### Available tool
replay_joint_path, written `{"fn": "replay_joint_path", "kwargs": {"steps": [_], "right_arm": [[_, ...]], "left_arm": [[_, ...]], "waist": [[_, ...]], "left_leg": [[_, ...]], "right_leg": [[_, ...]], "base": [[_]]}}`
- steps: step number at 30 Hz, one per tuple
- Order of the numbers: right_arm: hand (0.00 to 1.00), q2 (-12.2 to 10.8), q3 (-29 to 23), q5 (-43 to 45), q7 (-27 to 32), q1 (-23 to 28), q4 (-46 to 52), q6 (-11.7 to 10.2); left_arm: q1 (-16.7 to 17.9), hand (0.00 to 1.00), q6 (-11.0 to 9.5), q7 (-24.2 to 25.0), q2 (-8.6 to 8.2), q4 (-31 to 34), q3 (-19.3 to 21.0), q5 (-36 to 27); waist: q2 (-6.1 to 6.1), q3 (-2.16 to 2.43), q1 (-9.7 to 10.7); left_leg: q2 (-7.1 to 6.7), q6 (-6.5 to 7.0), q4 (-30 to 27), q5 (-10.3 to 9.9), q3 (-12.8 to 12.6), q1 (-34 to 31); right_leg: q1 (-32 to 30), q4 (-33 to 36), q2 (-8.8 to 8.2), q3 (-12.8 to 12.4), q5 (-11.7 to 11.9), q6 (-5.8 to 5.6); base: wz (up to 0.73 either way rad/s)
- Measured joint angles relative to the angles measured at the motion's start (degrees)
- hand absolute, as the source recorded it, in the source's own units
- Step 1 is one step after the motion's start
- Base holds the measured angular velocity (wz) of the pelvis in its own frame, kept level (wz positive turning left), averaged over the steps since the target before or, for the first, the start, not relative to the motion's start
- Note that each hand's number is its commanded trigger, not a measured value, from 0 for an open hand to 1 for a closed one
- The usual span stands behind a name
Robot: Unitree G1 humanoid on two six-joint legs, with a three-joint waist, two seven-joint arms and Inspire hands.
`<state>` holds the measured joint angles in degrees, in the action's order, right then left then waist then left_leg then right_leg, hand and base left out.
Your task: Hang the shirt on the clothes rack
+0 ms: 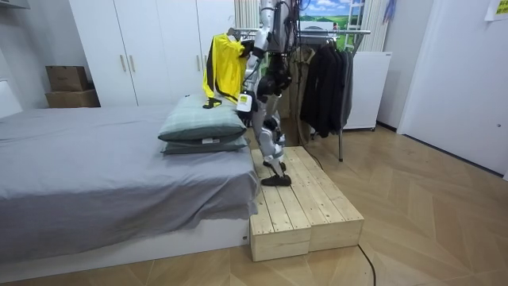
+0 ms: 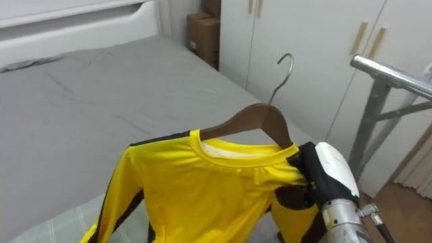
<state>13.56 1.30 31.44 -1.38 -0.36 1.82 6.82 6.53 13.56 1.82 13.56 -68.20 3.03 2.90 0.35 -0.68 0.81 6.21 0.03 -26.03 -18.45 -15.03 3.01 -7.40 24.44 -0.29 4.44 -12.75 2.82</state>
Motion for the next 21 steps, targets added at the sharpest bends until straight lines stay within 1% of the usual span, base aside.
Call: {"fn": "replay_joint_path", "kwargs": {"steps": [1,2,3,4,5,6,7,8,9,10,11,12,13,14,15,16,17,18,19,20,21], "right_arm": [[1.0,-0.07,1.01,0.1,0.01,-0.46,-0.01,0.07],[1.0,-0.04,1.62,0.13,-0.01,-0.48,-0.11,0.27],[1.0,0.07,1.99,0.07,-0.02,-0.63,-0.55,0.31],[1.0,0.11,2.47,0.05,-0.08,-1.22,-1.76,0.42],[1.0,0.02,2.52,0.1,-0.1,-1.41,-2.18,0.78],[1.0,-0.17,2.53,0.08,-0.09,-1.41,-2.42,0.87],[1.0,-0.21,2.51,0.07,-0.05,-1.45,-2.48,0.86],[1.0,-0.21,2.52,0.2,-0.01,-1.55,-2.47,0.86],[1.0,-0.34,2.52,0.38,0.01,-1.56,-2.47,0.86],[1.0,-0.37,2.52,0.77,0.0,-1.56,-2.22,1.0],[1.0,-0.36,2.53,1.41,-0.02,-1.59,-1.49,1.62],[1.0,-0.33,2.55,2.08,-0.02,-1.85,-1.13,2.15],[1.0,-0.33,2.55,2.34,-0.01,-2.0,-0.99,2.44],[1.0,-0.36,2.78,2.84,-0.03,-2.43,-0.83,2.98],[1.0,-0.6,3.23,3.37,-0.07,-3.01,-0.84,3.32],[1.0,-0.95,3.34,3.68,-0.06,-3.1,-0.84,3.32],[1.0,-1.71,3.59,4.0,-0.02,-2.98,-1.03,3.32],[1.0,-1.89,3.72,4.28,-0.03,-2.83,-1.18,3.34],[1.0,-2.0,3.82,4.6,-0.03,-2.57,-1.46,3.33],[1.0,-1.99,3.5,4.58,0.26,-2.58,-2.03,3.34],[1.0,-2.07,3.36,4.58,0.66,-2.59,-2.59,3.34]], "left_arm": [[0.35,0.0,0.32,-0.14,-0.52,-0.19,0.07,0.03],[0.36,0.0,0.37,-0.15,-1.01,-0.43,0.14,0.05],[0.55,0.0,0.37,-0.15,-1.29,-0.69,0.13,0.05],[1.07,0.0,0.41,-0.15,-1.76,-1.36,0.11,0.05],[1.37,0.0,0.86,-0.14,-2.05,-2.38,0.05,0.07],[1.56,0.0,1.4,-0.14,-2.06,-2.66,-0.05,0.11],[1.56,0.0,2.08,-0.14,-2.06,-2.82,-0.61,0.12],[1.55,0.0,2.75,-0.14,-2.33,-2.89,-1.28,0.14],[1.55,0.0,3.09,-0.15,-2.5,-2.95,-1.38,0.14],[1.49,0.0,3.95,-0.15,-2.77,-2.96,-1.81,0.14],[1.35,0.0,4.73,-0.15,-2.82,-2.96,-2.91,0.16],[1.03,0.0,5.78,-0.15,-2.82,-2.96,-4.05,0.16],[0.79,0.0,6.29,-0.14,-2.82,-2.97,-4.57,0.15],[0.54,0.0,6.64,-0.14,-2.82,-3.14,-5.49,-0.01],[0.47,0.0,6.76,-0.14,-2.88,-3.66,-5.65,-0.03],[0.48,0.0,6.95,-0.14,-2.86,-3.86,-5.57,-0.02],[0.53,0.0,7.51,-0.14,-2.82,-4.01,-5.5,0.05],[0.45,0.0,7.76,-0.14,-2.82,-4.0,-5.5,0.24],[0.24,0.0,7.81,-0.14,-2.78,-3.99,-5.57,1.47],[-0.38,0.0,7.81,-0.14,-2.72,-3.98,-5.56,2.61],[-0.77,0.0,7.8,-0.13,-2.56,-3.97,-5.4,3.35]], "waist": [[0.07,0.04,-0.46],[0.01,0.01,-1.14],[0.03,0.02,-1.59],[0.27,0.1,-2.43],[0.79,0.03,-2.67],[0.61,0.11,-2.4],[0.14,0.13,-1.92],[-0.14,0.17,-1.78],[-0.15,0.15,-1.4],[-0.26,0.18,-0.44],[-0.33,0.14,0.37],[-0.33,0.14,0.62],[-0.32,0.14,0.71],[-0.3,0.11,0.62],[-0.2,0.01,0.14],[-0.22,-0.08,-0.27],[0.32,-0.58,-1.38],[0.11,-0.6,-1.36],[-0.19,-0.67,-1.27],[-1.48,-0.83,-1.12],[-2.26,-1.18,-1.05]], "left_leg": [[-1.65,0.11,1.57,0.02,5.75,-0.74],[-3.1,-0.36,3.67,0.07,8.84,-2.29],[-3.42,-0.36,4.99,0.15,9.72,-3.03],[-4.05,-0.82,7.13,1.09,12.66,-4.09],[-4.1,-1.35,6.3,3.97,13.24,-5.26],[-3.94,-1.07,6.09,3.77,12.93,-5.32],[-4.07,-0.56,6.11,3.31,10.78,-5.55],[-3.94,-0.16,5.95,2.99,8.47,-5.87],[-3.86,0.08,5.77,2.83,7.59,-6.02],[-3.89,0.38,5.46,2.71,6.15,-6.44],[-3.98,0.69,5.33,2.69,4.92,-6.73],[-3.85,0.91,5.38,2.61,3.75,-6.8],[-3.65,1.05,5.4,2.56,3.03,-6.88],[-3.29,1.42,5.41,2.63,1.38,-7.0],[-2.17,1.55,5.5,2.52,-0.88,-6.95],[-1.65,1.64,5.63,2.34,-2.27,-6.91],[-0.26,1.56,5.83,1.85,-5.34,-6.11],[0.11,1.4,5.99,1.78,-5.91,-5.7],[0.51,0.75,7.0,2.11,-8.42,-4.89],[0.5,-0.31,6.55,2.12,-10.16,-4.33],[0.07,-0.75,5.5,1.75,-10.12,-4.44]], "right_leg": [[-0.96,-0.57,0.6,-3.35,0.58,-0.35],[-1.8,-1.72,1.43,-7.51,1.97,-0.97],[-2.11,-2.33,1.95,-9.65,2.81,-1.26],[-2.95,-2.89,2.77,-12.79,4.13,-1.88],[-3.92,-2.69,3.93,-15.38,4.87,-2.61],[-4.51,-2.59,4.23,-16.37,5.26,-3.13],[-5.24,-2.86,4.65,-17.81,6.17,-4.04],[-5.78,-3.9,4.57,-18.62,7.37,-4.47],[-5.78,-4.65,4.53,-18.9,8.0,-4.69],[-5.8,-5.81,4.52,-19.67,8.98,-5.21],[-5.83,-6.99,4.61,-20.65,10.3,-5.18],[-5.78,-8.38,4.83,-21.76,11.65,-5.19],[-5.77,-9.14,4.85,-21.91,12.28,-5.34],[-5.86,-10.45,4.76,-21.24,13.83,-5.23],[-6.18,-11.18,4.43,-18.34,15.3,-4.57],[-6.68,-10.83,4.04,-15.03,15.67,-3.87],[-7.63,-6.49,2.18,-5.02,13.4,-0.98],[-7.53,-3.59,1.11,-0.84,10.8,-0.88],[-7.27,1.25,-1.91,3.65,5.51,-1.5],[-7.25,4.46,-4.91,4.87,1.26,-2.98],[-7.55,4.27,-5.11,4.23,-0.08,-3.78]], "base": [[-1.38],[-1.39],[-1.43],[-1.43],[-1.34],[-1.02],[-0.87],[-0.81],[-0.69],[-0.48],[-0.56],[-0.5],[-0.58],[-0.73],[-0.83],[-1.06],[-0.76],[-0.55],[0.08],[0.2],[0.11]]}}
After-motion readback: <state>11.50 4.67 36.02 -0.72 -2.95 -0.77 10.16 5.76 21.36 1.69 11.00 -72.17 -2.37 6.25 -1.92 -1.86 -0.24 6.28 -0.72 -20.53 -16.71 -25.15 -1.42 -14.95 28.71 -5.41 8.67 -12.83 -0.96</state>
